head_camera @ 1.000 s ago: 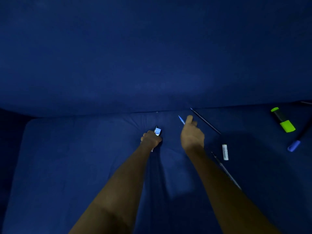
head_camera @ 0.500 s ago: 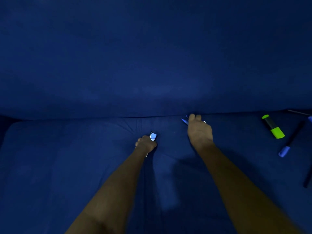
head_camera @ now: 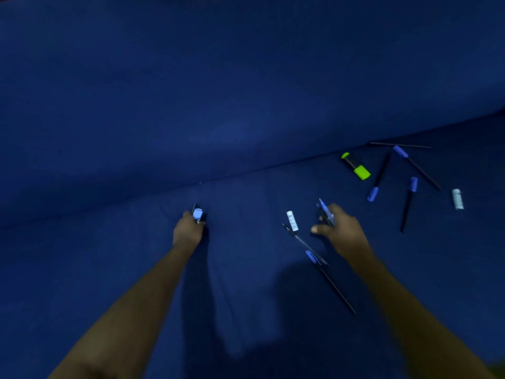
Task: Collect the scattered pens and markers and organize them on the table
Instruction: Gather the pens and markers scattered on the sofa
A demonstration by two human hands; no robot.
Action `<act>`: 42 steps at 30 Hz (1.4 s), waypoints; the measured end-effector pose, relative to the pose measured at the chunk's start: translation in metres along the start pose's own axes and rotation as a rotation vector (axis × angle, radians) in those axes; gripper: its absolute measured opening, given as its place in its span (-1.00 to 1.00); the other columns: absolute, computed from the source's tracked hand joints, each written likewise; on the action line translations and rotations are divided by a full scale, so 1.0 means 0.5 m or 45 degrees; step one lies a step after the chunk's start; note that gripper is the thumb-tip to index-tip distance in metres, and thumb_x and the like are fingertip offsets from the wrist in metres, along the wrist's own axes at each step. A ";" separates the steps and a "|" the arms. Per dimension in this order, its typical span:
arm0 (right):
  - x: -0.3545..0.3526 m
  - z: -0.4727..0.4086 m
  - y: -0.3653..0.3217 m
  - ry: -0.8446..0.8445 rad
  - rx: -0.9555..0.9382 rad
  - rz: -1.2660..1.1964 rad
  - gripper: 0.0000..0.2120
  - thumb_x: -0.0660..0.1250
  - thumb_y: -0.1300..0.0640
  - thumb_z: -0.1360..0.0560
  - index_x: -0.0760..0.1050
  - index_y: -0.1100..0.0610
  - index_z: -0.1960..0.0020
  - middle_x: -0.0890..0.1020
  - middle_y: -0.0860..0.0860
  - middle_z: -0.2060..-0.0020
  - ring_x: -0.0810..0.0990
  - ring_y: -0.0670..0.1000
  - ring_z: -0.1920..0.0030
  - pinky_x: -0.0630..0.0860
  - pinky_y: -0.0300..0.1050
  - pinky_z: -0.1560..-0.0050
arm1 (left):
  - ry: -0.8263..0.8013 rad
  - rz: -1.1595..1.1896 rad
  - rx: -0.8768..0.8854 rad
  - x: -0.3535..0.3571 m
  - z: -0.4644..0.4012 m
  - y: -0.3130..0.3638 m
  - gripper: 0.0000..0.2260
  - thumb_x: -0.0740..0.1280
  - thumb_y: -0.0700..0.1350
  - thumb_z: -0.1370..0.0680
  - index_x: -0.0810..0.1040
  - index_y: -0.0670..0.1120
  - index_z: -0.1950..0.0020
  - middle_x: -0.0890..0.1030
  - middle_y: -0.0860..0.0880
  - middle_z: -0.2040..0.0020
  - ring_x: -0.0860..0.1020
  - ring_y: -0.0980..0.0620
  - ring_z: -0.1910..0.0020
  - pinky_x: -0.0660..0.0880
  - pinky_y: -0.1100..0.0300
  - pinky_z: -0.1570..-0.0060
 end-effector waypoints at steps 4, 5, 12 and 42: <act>0.058 0.080 0.064 -0.063 0.039 0.339 -0.62 0.41 -0.01 -0.44 0.22 0.11 0.03 0.53 0.11 0.18 0.48 0.13 0.18 0.34 -0.10 0.25 | 0.207 -0.009 0.206 0.006 0.118 0.072 -0.76 0.23 -0.08 -0.60 0.43 -0.22 -0.16 0.60 -0.29 -0.08 0.55 -0.28 -0.04 0.42 0.01 0.10; 0.071 0.092 0.074 -0.050 0.050 0.421 -0.62 0.38 -0.01 -0.46 0.19 0.11 0.02 0.56 0.12 0.14 0.52 0.15 0.16 0.35 -0.11 0.25 | 0.178 -0.052 0.282 0.024 0.136 0.099 -0.71 0.25 0.00 -0.58 0.44 -0.19 -0.16 0.62 -0.27 -0.06 0.57 -0.27 -0.04 0.45 0.01 0.09; 0.125 0.147 0.163 -0.063 0.205 0.414 -0.75 0.28 0.10 -0.53 0.39 0.19 -0.15 0.60 0.15 -0.04 0.59 0.18 -0.04 0.44 -0.07 0.15 | -0.108 -0.047 0.440 0.177 0.209 0.319 -0.53 0.36 0.23 -0.44 0.49 -0.14 -0.09 0.60 -0.09 0.08 0.58 -0.15 0.04 0.44 0.10 0.17; -0.248 0.043 0.117 0.171 0.244 0.051 -0.85 0.24 0.12 -0.53 0.35 0.19 0.14 0.38 0.00 0.38 0.44 0.10 0.26 0.21 -0.17 0.48 | -0.269 -0.055 0.140 0.193 0.281 0.409 -0.66 0.33 -0.04 -0.52 0.38 -0.17 -0.21 0.58 -0.15 -0.04 0.59 -0.18 0.01 0.51 0.06 0.03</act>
Point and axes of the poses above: each hand's wrist, its own z-axis away from the middle knuckle, its own x-axis out of the palm, y = z × x, the point moved 5 cm from there along -z, towards the middle knuckle
